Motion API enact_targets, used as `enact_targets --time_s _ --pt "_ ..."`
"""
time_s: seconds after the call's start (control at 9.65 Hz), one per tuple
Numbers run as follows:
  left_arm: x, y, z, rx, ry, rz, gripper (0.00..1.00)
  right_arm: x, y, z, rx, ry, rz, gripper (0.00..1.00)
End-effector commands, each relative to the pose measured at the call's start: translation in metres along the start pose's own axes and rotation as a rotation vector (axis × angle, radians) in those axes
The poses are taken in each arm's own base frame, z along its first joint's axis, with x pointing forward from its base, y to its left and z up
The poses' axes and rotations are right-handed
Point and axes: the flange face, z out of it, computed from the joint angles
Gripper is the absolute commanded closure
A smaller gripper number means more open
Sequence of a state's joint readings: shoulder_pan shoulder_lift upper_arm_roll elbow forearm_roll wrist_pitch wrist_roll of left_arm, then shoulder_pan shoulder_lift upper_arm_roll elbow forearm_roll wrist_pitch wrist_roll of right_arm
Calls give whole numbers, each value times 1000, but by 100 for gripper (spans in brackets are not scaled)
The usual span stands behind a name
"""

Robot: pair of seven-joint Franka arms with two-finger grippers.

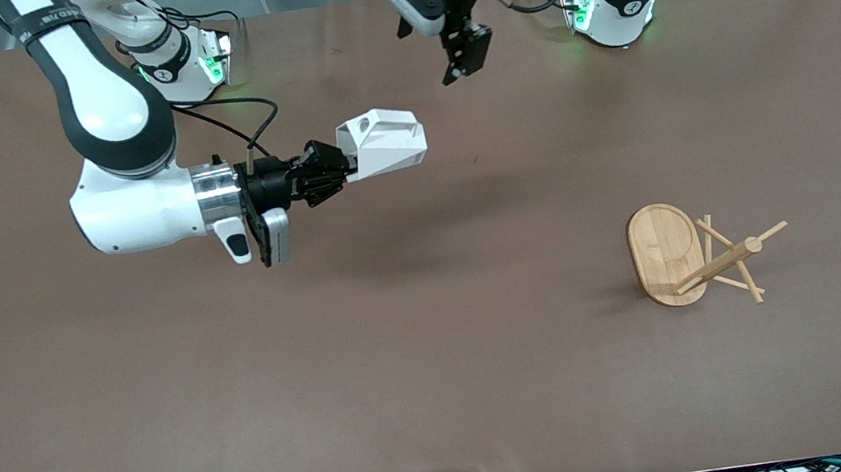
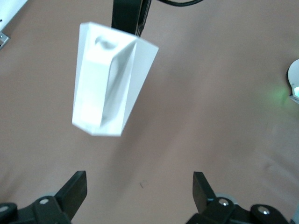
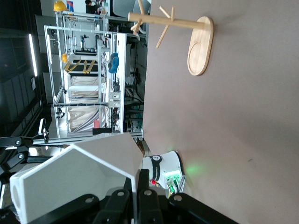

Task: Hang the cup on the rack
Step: 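Lift the cup with the right gripper while the left gripper approaches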

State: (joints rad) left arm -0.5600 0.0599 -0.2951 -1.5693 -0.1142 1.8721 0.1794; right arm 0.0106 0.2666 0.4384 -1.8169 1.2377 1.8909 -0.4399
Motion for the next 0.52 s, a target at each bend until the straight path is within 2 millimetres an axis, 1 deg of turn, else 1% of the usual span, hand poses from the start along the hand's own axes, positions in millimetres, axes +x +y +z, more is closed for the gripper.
enact_targets --time_s 0.0,0.1,0.31,0.41 --pt "6 5 34 32 -40 60 0 -2 -11 13 37 -41 5 98" --pt "8 2 42 33 -41 89 0 -5 -11 14 47 -61 1 98" --pt "8 0 42 36 -32 120 0 -9 -14 16 49 -90 -6 98" --pt "7 -5 43 35 -35 146 0 -10 -16 17 45 -101 -16 98"
